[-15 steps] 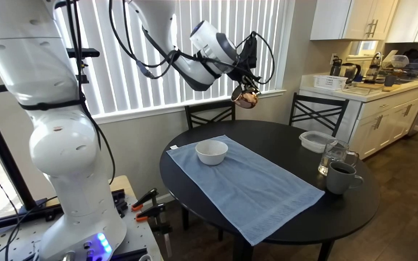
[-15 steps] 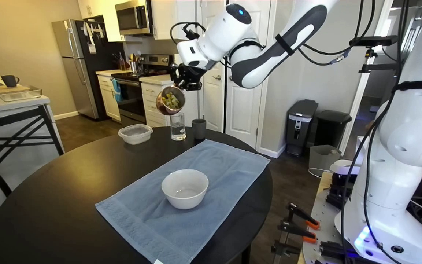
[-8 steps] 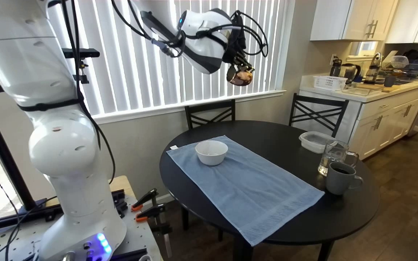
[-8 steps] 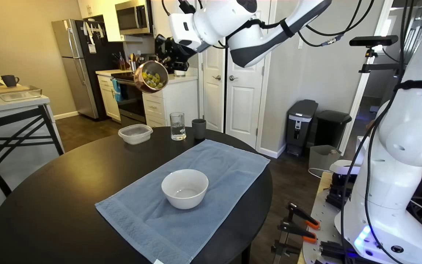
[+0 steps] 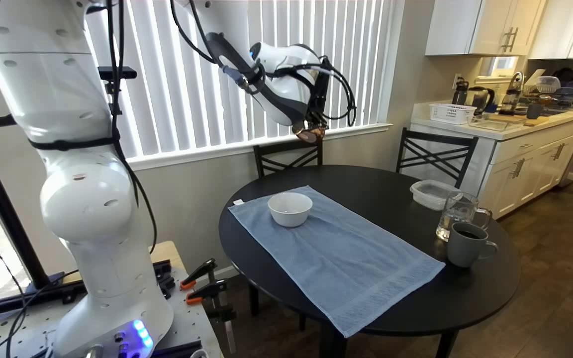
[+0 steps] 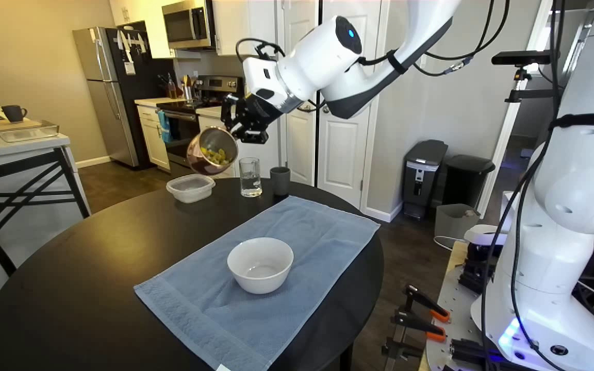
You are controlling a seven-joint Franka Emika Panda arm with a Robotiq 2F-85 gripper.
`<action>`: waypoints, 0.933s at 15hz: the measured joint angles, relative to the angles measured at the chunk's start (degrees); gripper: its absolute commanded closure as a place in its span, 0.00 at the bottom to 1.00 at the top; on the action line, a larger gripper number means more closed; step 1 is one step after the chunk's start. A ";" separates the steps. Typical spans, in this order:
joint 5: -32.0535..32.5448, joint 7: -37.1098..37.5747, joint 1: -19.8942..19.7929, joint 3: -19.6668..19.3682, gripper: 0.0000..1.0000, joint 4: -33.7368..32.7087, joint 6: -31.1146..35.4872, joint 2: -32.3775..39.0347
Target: Transfer the contents of the cup into the white bowl
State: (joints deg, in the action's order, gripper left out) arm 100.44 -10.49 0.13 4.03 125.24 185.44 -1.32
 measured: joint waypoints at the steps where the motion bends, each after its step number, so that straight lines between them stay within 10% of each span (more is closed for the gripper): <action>1: -0.38 0.55 -0.15 -0.56 0.97 0.60 2.06 1.36; 8: -5.39 1.03 -0.38 -2.39 0.98 -1.51 3.50 3.37; 14: 2.73 9.07 0.47 -1.68 0.97 -9.39 0.51 0.48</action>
State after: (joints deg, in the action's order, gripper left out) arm 103.18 -1.42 0.60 2.35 115.85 185.96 -0.84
